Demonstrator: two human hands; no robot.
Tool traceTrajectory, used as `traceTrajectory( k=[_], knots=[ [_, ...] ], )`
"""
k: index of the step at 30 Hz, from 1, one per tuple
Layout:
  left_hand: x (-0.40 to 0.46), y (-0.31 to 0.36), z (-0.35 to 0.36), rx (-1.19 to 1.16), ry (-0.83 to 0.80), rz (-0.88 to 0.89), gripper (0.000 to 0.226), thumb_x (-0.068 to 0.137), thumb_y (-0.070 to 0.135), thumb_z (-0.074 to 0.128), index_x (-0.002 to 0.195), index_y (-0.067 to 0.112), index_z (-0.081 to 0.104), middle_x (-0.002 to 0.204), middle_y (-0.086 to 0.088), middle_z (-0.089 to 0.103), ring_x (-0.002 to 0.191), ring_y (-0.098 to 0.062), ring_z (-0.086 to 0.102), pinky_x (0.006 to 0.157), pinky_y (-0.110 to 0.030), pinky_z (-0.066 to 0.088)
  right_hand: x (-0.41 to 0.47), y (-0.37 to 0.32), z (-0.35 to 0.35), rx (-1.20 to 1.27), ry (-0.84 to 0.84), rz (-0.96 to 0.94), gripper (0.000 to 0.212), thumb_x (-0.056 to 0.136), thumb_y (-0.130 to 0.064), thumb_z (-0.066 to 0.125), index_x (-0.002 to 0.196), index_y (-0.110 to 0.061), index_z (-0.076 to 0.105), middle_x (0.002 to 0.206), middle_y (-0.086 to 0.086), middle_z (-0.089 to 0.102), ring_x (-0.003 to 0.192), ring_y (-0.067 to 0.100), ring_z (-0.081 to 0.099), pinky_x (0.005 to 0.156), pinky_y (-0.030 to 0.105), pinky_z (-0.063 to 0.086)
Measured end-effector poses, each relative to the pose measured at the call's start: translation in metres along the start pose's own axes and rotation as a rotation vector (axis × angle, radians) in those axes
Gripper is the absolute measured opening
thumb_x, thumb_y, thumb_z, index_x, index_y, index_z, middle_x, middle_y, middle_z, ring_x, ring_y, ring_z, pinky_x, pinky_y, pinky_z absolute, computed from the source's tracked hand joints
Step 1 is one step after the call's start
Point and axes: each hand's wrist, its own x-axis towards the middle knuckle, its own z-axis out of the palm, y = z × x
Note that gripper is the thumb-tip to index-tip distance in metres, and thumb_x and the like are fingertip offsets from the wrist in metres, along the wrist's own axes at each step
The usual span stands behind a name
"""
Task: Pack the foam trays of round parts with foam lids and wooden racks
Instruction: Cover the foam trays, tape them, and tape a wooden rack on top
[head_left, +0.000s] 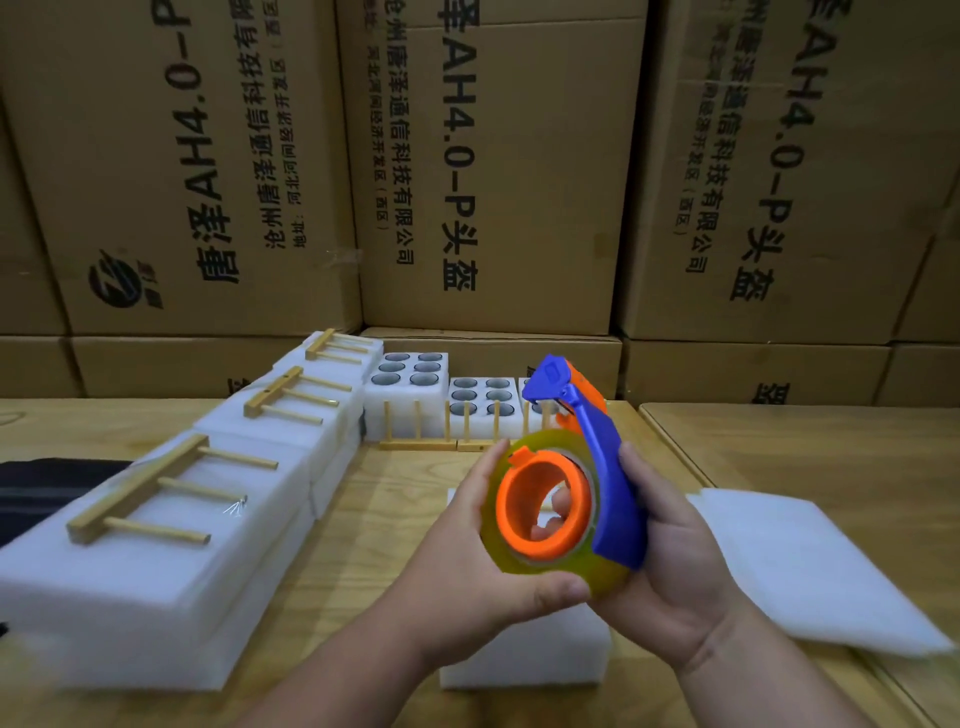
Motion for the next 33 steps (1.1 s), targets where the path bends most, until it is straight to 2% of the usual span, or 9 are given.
traceTrajectory(
  k=[2, 4, 6, 11, 15, 19, 24, 28, 33],
  knots=[
    [0.002, 0.003, -0.005, 0.001, -0.045, -0.014, 0.138, 0.046, 0.056, 0.099, 0.157, 0.046, 0.018, 0.146, 0.022, 0.052, 0.132, 0.001, 0.053, 0.108, -0.032, 0.050, -0.001, -0.003, 0.001, -0.151, 0.000, -0.025, 0.050, 0.085, -0.045, 0.076, 0.117, -0.006, 0.075, 0.117, 0.025, 0.068, 0.104, 0.036, 0.068, 0.092, 0.051, 0.058],
    [0.003, 0.007, -0.014, -0.031, -0.063, -0.029, 0.132, 0.044, 0.067, 0.094, 0.155, 0.047, 0.024, 0.148, 0.024, 0.049, 0.136, 0.004, 0.048, 0.108, -0.034, 0.049, -0.004, -0.011, 0.000, -0.404, -0.038, -0.036, 0.058, 0.074, -0.055, 0.084, 0.108, -0.008, 0.078, 0.107, 0.021, 0.074, 0.094, 0.031, 0.073, 0.079, 0.042, 0.061],
    [0.003, 0.014, -0.025, -0.125, -0.051, -0.029, 0.120, 0.047, 0.081, 0.083, 0.152, 0.047, 0.033, 0.146, 0.024, 0.053, 0.136, 0.002, 0.048, 0.103, -0.032, 0.051, -0.012, -0.018, 0.000, -0.749, -0.103, -0.061, 0.065, 0.058, -0.065, 0.089, 0.105, -0.022, 0.077, 0.105, 0.011, 0.076, 0.095, 0.026, 0.074, 0.076, 0.030, 0.060],
    [-0.003, 0.026, -0.048, -0.179, 0.088, 0.008, 0.090, 0.070, 0.088, 0.055, 0.143, 0.036, 0.052, 0.140, 0.009, 0.062, 0.132, -0.014, 0.056, 0.108, -0.052, 0.045, -0.022, -0.025, -0.011, -1.410, -0.149, -0.329, 0.047, 0.065, -0.059, 0.086, 0.109, -0.052, 0.071, 0.120, -0.021, 0.067, 0.111, 0.002, 0.063, 0.082, 0.011, 0.050],
    [-0.007, 0.034, -0.049, -0.031, 0.113, 0.032, 0.063, 0.079, 0.063, 0.058, 0.136, 0.038, 0.058, 0.133, 0.017, 0.066, 0.126, -0.005, 0.059, 0.104, -0.042, 0.049, -0.020, -0.021, -0.023, -1.472, -0.062, -0.349, 0.049, 0.062, -0.055, 0.084, 0.109, -0.058, 0.071, 0.124, -0.040, 0.058, 0.122, -0.014, 0.048, 0.095, 0.013, 0.044],
    [-0.011, 0.045, -0.045, 0.102, 0.071, 0.029, 0.039, 0.082, 0.047, 0.069, 0.120, 0.051, 0.068, 0.124, 0.022, 0.068, 0.119, 0.003, 0.061, 0.096, -0.029, 0.054, -0.019, -0.017, -0.030, -1.494, -0.021, -0.385, 0.063, 0.058, -0.063, 0.079, 0.119, -0.052, 0.067, 0.127, -0.043, 0.055, 0.124, -0.016, 0.047, 0.090, 0.008, 0.046],
    [-0.014, 0.060, -0.040, 0.179, 0.047, 0.145, 0.025, 0.085, 0.038, 0.069, 0.108, 0.032, 0.076, 0.122, 0.023, 0.068, 0.119, -0.002, 0.061, 0.098, -0.033, 0.051, -0.019, -0.015, -0.031, -1.536, -0.042, -0.413, 0.061, 0.063, -0.063, 0.076, 0.122, -0.052, 0.065, 0.132, -0.041, 0.054, 0.132, -0.011, 0.042, 0.108, 0.030, 0.046],
    [-0.021, 0.065, -0.044, 0.235, -0.019, 0.259, 0.032, 0.082, 0.049, 0.071, 0.103, 0.026, 0.079, 0.116, 0.014, 0.068, 0.123, -0.011, 0.060, 0.100, -0.026, 0.046, -0.020, -0.016, -0.030, -1.559, -0.049, -0.449, 0.059, 0.066, -0.062, 0.076, 0.123, -0.050, 0.065, 0.131, -0.037, 0.057, 0.132, -0.008, 0.045, 0.108, 0.035, 0.047],
    [-0.029, 0.067, -0.044, 0.457, -0.026, 0.472, 0.045, 0.066, 0.050, 0.089, 0.105, 0.030, 0.076, 0.114, 0.013, 0.064, 0.118, -0.021, 0.061, 0.097, -0.031, 0.048, -0.018, -0.016, -0.033, -1.539, -0.027, -0.456, 0.057, 0.064, -0.063, 0.077, 0.118, -0.046, 0.068, 0.125, -0.031, 0.062, 0.127, -0.002, 0.049, 0.106, 0.037, 0.048]
  ],
)
